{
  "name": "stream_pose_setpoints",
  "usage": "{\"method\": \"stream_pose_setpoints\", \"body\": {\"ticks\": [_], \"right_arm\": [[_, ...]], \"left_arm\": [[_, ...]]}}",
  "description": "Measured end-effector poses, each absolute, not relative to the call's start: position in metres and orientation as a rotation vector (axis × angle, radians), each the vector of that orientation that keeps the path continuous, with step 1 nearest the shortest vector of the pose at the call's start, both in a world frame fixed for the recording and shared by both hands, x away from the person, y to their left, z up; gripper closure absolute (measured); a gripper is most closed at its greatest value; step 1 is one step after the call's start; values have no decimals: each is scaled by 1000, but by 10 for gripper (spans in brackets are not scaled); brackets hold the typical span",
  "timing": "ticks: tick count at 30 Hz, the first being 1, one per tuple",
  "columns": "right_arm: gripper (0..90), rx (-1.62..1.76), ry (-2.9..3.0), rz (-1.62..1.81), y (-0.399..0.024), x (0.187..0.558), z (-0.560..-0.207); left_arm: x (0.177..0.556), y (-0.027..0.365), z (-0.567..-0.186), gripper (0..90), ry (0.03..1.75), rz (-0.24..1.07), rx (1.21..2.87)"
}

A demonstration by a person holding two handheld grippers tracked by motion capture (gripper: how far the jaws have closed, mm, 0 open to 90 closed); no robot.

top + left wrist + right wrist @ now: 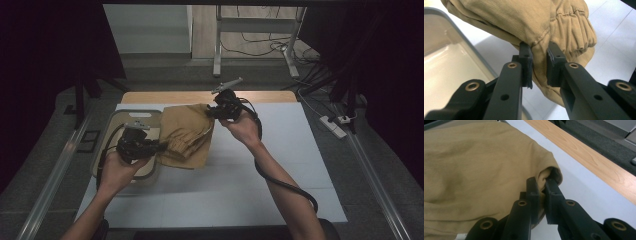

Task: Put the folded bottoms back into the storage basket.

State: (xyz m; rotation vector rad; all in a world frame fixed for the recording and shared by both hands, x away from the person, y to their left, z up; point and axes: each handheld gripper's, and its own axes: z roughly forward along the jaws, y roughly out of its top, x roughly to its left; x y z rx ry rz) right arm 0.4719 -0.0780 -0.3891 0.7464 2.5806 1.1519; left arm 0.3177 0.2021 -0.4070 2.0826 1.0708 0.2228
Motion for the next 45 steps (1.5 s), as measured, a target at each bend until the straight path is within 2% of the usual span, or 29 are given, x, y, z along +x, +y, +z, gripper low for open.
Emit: {"method": "stream_pose_setpoints", "body": {"ticks": [21, 45], "right_arm": [[836, 673, 2615, 1224, -21, 475, -377], [836, 635, 2660, 1280, 33, 474, -389]], "left_arm": [[298, 254, -393, 768, 1142, 289, 2039], [281, 302, -401, 769, 1245, 334, 2009]]}}
